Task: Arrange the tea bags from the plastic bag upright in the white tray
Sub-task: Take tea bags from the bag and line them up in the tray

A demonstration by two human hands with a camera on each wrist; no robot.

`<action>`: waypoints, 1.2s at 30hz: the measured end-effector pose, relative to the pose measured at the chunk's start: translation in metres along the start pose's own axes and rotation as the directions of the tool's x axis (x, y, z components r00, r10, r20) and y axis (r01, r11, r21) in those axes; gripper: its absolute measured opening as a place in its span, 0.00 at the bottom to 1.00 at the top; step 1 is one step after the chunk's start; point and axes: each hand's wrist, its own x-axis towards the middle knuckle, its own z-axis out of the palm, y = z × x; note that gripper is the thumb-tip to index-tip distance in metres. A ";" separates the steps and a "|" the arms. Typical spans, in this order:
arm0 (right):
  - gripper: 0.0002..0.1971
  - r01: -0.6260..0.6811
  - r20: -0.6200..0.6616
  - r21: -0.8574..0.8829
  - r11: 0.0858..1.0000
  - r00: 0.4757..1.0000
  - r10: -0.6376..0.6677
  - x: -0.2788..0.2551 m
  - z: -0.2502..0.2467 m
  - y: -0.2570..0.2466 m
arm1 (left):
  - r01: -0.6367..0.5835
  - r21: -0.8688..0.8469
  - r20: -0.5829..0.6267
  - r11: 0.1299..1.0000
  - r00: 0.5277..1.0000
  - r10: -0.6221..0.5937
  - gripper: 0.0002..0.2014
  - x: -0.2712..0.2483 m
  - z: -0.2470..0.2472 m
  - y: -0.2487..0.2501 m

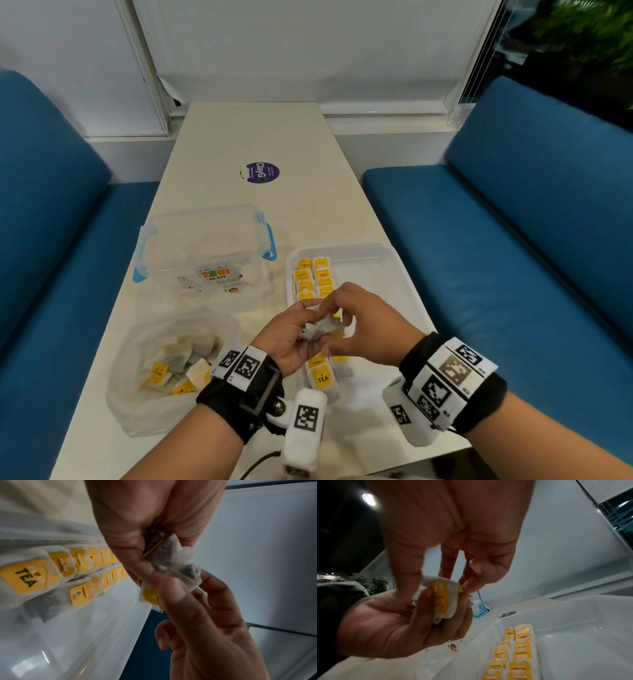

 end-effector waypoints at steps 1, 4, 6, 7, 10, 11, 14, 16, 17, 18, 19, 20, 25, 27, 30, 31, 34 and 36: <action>0.15 -0.001 -0.008 -0.022 1.000 1.000 0.001 0.002 0.002 0.000 | 0.011 -0.022 -0.008 1.000 1.000 -0.011 0.06 0.000 0.000 0.001; 0.12 -0.084 -0.034 0.096 0.992 0.996 0.088 0.004 0.004 0.004 | 0.027 -0.126 -0.038 0.992 0.999 -0.032 0.05 -0.001 -0.003 0.001; 0.13 -0.167 -0.032 0.230 0.959 0.983 0.179 0.005 0.001 0.009 | 0.022 -0.132 -0.051 0.991 0.998 -0.029 0.07 -0.002 -0.004 0.000; 0.11 -0.202 -0.037 0.324 0.924 0.973 0.226 0.006 -0.001 0.011 | 0.012 -0.109 -0.062 0.994 0.998 -0.019 0.09 -0.002 -0.004 0.000; 0.08 -0.247 -0.026 0.624 0.741 0.942 0.336 0.007 -0.006 0.015 | -0.005 -0.049 -0.091 0.999 0.996 0.001 0.10 0.000 -0.004 -0.001; 0.08 -0.238 -0.018 0.697 0.677 0.937 0.348 0.008 -0.007 0.016 | -0.010 -0.033 -0.098 0.999 0.995 0.007 0.09 0.000 -0.004 -0.001; 0.08 -0.219 0.010 0.804 0.553 0.934 0.356 0.010 -0.007 0.017 | -0.048 -0.015 -0.094 0.999 0.994 0.046 0.08 -0.001 -0.002 -0.002; 0.09 -0.220 0.020 0.811 0.542 0.936 0.351 0.012 -0.005 0.017 | -0.072 0.037 -0.079 0.997 0.994 0.075 0.10 -0.001 0.000 -0.002; 0.11 -0.223 0.023 0.803 0.552 0.938 0.346 0.012 -0.003 0.017 | -0.086 0.073 -0.072 0.994 0.993 0.091 0.08 -0.001 0.002 -0.002; 0.12 -0.230 0.028 0.792 0.566 0.939 0.342 0.012 -0.001 0.016 | -0.099 0.114 -0.072 0.989 0.992 0.108 0.06 -0.001 0.002 -0.002; 0.11 -0.243 0.034 0.775 0.584 0.938 0.345 0.013 0.001 0.016 | -0.112 0.151 -0.086 0.982 0.988 0.126 0.04 0.000 0.002 -0.001; 0.09 -0.258 0.037 0.747 0.613 0.936 0.350 0.013 0.002 0.015 | -0.127 0.187 -0.105 0.974 0.983 0.148 0.04 0.001 0.001 0.000; 0.10 -0.237 -0.139 0.254 0.938 0.951 0.278 0.017 0.004 0.015 | -0.195 0.292 -0.146 0.936 0.958 0.246 0.06 0.003 0.000 0.005; 0.11 -0.196 -0.251 0.133 0.971 0.942 0.225 0.018 0.002 0.017 | -0.200 0.272 -0.162 0.941 0.955 0.249 0.09 0.002 0.000 0.007; 0.10 -0.164 -0.230 0.433 0.886 0.930 0.285 0.018 -0.005 0.020 | -0.191 0.215 -0.206 0.958 0.950 0.235 0.14 0.003 -0.004 0.010; 0.11 -0.177 -0.182 0.525 0.832 0.932 0.313 0.018 -0.007 0.020 | -0.183 0.198 -0.224 0.963 0.948 0.226 0.14 0.003 -0.006 0.010; 0.10 -0.236 -0.133 0.552 0.800 0.922 0.364 0.016 -0.007 0.027 | -0.153 0.165 -0.250 0.974 0.949 0.192 0.11 0.004 -0.011 0.010; 0.11 -0.307 -0.096 0.485 0.819 0.912 0.398 0.015 -0.003 0.034 | -0.141 0.140 -0.247 0.980 0.954 0.172 0.09 0.004 -0.012 0.009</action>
